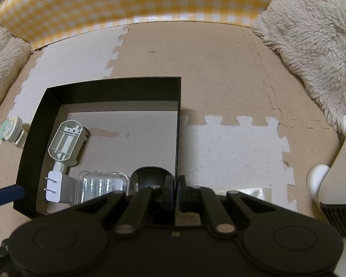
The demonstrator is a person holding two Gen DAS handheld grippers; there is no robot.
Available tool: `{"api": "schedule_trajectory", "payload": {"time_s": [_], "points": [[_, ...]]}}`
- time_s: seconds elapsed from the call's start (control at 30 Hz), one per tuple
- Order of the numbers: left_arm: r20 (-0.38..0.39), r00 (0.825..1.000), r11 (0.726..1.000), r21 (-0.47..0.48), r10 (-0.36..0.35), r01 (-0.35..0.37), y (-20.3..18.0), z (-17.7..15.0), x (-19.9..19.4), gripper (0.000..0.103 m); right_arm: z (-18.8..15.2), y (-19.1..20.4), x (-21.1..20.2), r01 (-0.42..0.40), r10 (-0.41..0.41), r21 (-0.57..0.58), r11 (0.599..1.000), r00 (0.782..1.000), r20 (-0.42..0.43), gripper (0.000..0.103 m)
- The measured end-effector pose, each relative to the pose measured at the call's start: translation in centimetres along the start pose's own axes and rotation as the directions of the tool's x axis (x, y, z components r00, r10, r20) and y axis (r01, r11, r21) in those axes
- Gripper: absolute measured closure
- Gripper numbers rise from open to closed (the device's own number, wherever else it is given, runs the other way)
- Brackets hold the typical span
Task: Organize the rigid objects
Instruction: 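Move the open left gripper down to the green round tape measure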
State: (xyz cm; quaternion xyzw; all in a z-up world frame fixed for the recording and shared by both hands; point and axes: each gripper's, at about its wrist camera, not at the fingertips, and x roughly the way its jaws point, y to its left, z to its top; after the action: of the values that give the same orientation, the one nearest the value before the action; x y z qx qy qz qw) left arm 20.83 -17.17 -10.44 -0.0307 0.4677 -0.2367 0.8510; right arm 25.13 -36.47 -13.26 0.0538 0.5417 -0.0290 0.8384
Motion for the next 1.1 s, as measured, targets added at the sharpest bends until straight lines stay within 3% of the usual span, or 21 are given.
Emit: {"api": "schedule_trajectory", "payload": {"time_s": [0.1, 0.37, 0.63, 0.87, 1.1], "points": [[0.021, 1.000, 1.000, 0.014, 0.007, -0.007, -0.3, 0.2, -0.6, 0.002, 0.0, 0.0, 0.0, 0.000, 0.000, 0.000, 1.000, 1.000, 0.000, 0.098], [0.106, 0.994, 0.999, 0.042, 0.030, -0.034, 0.0, 1.7, -2.5, 0.000, 0.0, 0.0, 0.0, 0.000, 0.000, 0.000, 1.000, 1.000, 0.000, 0.098], [0.222, 0.965, 0.988, 0.034, 0.137, -0.148, 2.7, 3.5, -3.9, 0.000, 0.0, 0.0, 0.0, 0.000, 0.000, 0.000, 1.000, 1.000, 0.000, 0.098], [0.264, 0.936, 0.972, -0.068, 0.234, -0.224, 7.5, 4.8, -4.9, 0.000, 0.0, 0.0, 0.0, 0.000, 0.000, 0.000, 1.000, 1.000, 0.000, 0.098], [0.223, 0.910, 0.930, -0.202, 0.350, -0.308, 13.6, 5.1, -4.9, 0.000, 0.0, 0.0, 0.0, 0.000, 0.000, 0.000, 1.000, 1.000, 0.000, 0.098]]}}
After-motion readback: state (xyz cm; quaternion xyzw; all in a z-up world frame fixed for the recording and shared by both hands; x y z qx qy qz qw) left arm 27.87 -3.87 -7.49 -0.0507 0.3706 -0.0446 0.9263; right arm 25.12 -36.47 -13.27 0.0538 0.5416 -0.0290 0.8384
